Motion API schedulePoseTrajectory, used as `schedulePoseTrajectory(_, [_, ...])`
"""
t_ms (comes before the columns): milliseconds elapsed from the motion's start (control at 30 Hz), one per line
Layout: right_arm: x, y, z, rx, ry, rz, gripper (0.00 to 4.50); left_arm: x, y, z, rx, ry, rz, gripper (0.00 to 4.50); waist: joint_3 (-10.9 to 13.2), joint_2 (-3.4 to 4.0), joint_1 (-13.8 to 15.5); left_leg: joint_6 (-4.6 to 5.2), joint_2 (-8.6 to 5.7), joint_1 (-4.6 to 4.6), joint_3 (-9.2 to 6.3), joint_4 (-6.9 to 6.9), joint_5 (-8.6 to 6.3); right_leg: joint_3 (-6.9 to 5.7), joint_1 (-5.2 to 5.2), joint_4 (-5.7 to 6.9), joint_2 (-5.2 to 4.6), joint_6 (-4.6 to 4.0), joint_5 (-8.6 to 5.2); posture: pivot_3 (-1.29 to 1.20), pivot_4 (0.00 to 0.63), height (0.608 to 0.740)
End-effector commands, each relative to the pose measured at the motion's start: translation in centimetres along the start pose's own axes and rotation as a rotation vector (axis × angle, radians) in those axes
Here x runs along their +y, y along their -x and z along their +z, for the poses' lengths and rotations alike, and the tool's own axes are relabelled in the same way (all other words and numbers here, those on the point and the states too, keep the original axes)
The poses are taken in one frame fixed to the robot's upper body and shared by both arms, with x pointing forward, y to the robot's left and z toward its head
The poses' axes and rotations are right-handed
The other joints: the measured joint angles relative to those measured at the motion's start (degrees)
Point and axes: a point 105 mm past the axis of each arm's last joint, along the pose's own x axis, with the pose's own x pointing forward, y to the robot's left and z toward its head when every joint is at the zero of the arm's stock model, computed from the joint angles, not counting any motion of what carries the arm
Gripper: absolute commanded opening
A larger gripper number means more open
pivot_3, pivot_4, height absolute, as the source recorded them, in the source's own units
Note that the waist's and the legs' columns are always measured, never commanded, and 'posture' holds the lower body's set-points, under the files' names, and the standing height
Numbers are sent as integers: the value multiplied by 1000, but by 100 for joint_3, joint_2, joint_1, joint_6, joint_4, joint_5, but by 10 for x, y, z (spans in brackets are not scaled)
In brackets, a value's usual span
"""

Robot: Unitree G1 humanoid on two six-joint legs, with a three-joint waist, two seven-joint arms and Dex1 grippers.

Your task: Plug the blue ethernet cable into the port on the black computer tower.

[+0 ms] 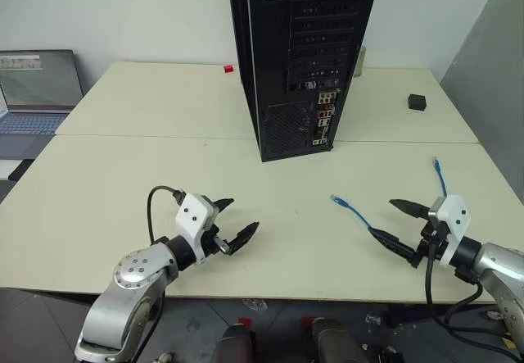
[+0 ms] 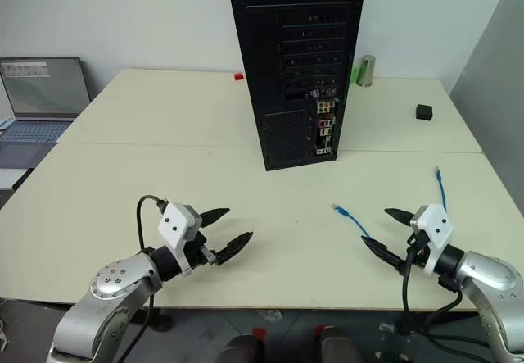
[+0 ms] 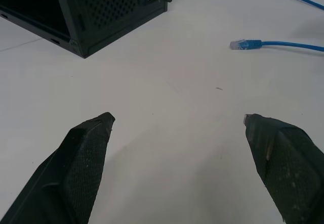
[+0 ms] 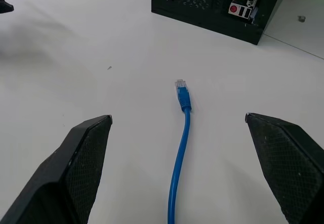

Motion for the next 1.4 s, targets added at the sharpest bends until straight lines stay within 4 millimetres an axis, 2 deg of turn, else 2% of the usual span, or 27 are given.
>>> schedulePoseTrajectory(33, [-5, 3, 6, -10, 50, -17, 4489, -6, 3, 12, -40, -47, -36, 4400, 0, 0, 0, 0, 0, 0, 0, 0, 0, 0, 0, 0, 0, 0, 0, 0, 150, 740])
schedulePoseTrajectory(333, [-5, 4, 3, 15, 40, -24, 4489, -12, 3, 9, -21, -76, -39, 4400, 0, 0, 1, 0, 0, 0, 0, 0, 0, 0, 0, 0, 0, 0, 0, 0, 150, 740])
schedulePoseTrajectory(467, [-5, 6, 1, 44, 35, -35, 4489, -23, 2, 5, 11, -120, -76, 4400, 0, 0, 2, 0, 0, 0, -1, 0, 0, 1, 0, 0, 0, -1, 0, 0, 150, 740])
schedulePoseTrajectory(567, [1, 5, -2, 83, 34, -27, 4489, -39, -1, 8, 5, -163, -155, 4400, 0, 1, 0, 0, 2, 1, 0, 0, 0, 2, -1, 0, 0, 0, 0, 0, 150, 740])
schedulePoseTrajectory(867, [11, 7, -6, 121, 13, 1, 4489, -56, 0, 14, -5, -154, -298, 4400, 0, 1, -1, 0, 1, 0, 3, -1, 0, 1, -1, -2, 0, 1, -1, 0, 150, 740])
schedulePoseTrajectory(1000, [10, 0, -14, 133, 10, -9, 4489, -55, -1, 18, -2, -169, -339, 4400, 0, 0, -5, 0, 0, -1, 3, 0, 0, 0, -1, -2, 1, 2, -2, 0, 150, 740])
schedulePoseTrajectory(1300, [5, -39, -24, 88, -6, -36, 4489, -57, -6, 27, -20, -170, -387, 4400, 3, -2, -6, 0, 1, 1, 5, 0, 0, 1, -1, -1, 3, 1, -1, 0, 150, 740])
schedulePoseTrajectory(1400, [4, -39, -29, 103, -2, -42, 3945, -56, -7, 28, -20, -177, -384, 4500, 3, -2, 11, 0, -1, -2, 2, 0, 0, 0, -2, -1, 2, -5, 2, 0, 150, 740])
